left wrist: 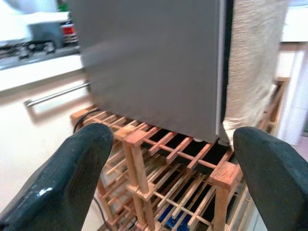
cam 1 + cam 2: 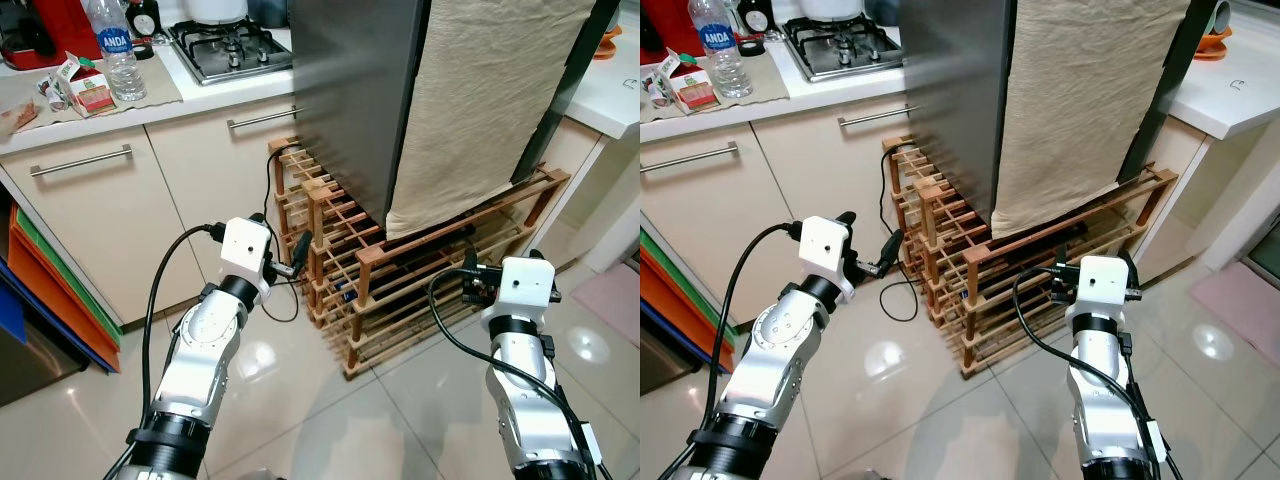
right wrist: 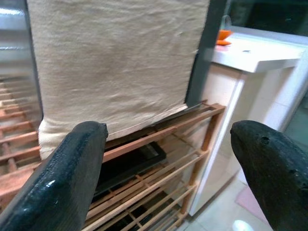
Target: Restocking fridge
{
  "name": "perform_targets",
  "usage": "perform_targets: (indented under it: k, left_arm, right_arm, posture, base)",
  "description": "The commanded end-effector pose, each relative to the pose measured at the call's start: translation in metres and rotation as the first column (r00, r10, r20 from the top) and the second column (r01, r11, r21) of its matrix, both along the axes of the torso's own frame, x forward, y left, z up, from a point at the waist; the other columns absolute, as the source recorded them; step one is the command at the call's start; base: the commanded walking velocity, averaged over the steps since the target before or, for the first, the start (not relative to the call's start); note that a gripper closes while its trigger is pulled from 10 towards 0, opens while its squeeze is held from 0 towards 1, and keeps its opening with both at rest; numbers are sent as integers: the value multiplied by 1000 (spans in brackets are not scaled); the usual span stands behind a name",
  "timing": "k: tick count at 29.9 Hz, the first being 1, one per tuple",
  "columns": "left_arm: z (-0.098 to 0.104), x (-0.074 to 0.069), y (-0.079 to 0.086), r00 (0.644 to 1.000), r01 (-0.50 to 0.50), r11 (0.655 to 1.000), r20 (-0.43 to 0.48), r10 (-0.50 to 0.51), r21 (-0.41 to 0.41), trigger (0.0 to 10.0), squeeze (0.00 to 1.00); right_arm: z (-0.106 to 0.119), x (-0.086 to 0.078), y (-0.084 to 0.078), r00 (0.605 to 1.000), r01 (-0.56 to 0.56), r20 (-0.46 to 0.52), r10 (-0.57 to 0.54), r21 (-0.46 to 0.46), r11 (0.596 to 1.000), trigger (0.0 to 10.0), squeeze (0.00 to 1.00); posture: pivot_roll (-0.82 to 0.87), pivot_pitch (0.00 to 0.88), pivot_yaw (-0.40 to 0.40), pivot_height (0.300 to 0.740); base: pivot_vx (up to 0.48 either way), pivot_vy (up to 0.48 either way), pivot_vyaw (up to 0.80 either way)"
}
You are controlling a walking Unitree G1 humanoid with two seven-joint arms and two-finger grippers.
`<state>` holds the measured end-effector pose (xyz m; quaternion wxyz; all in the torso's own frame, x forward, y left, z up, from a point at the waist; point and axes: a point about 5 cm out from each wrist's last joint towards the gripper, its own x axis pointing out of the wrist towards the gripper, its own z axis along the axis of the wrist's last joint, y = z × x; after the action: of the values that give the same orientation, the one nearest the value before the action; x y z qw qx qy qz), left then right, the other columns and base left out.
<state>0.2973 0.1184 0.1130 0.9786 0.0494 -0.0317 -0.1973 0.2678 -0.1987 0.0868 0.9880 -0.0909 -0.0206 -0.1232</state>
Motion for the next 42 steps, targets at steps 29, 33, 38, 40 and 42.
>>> perform_targets:
  k: [29, 33, 38, 40, 42]
  left_arm:
    - [8, -4, -7, 994, 93, 996, 50, -92, -8, 10000, 0]
    - [9, -4, -9, 992, 108, 994, 59, -108, 3, 10000, 0]
    - [10, -3, -11, 990, 122, 992, 65, -122, 5, 10000, 0]
    - [11, -3, -12, 988, 140, 990, 70, -140, 11, 10000, 0]
    - [10, -4, -14, 984, 162, 986, 66, -164, 25, 10000, 0]
  right_arm:
    - [-6, 5, 3, 1000, -12, -12, 12, -26, 1000, 10000, 0]
    - [-6, 7, 2, 1000, -13, -10, 13, -29, 999, 10000, 0]
    - [-6, 9, 1, 1000, -15, -5, 15, -33, 999, 10000, 0]
    - [-6, 9, 1, 1000, -17, -4, 17, -34, 999, 10000, 0]
    - [-6, 10, 2, 1000, -18, -4, 18, -34, 999, 10000, 0]
  posture:
    - [-44, 0, 25, 730]
    - [-44, 0, 26, 730]
    - [-44, 0, 26, 730]
    - [-43, 0, 26, 730]
    - [-42, 0, 25, 730]
  base:
    - [203, 112, -181]
    - [451, 0, 0]
    - [451, 0, 0]
    - [452, 0, 0]
    - [429, -127, 0]
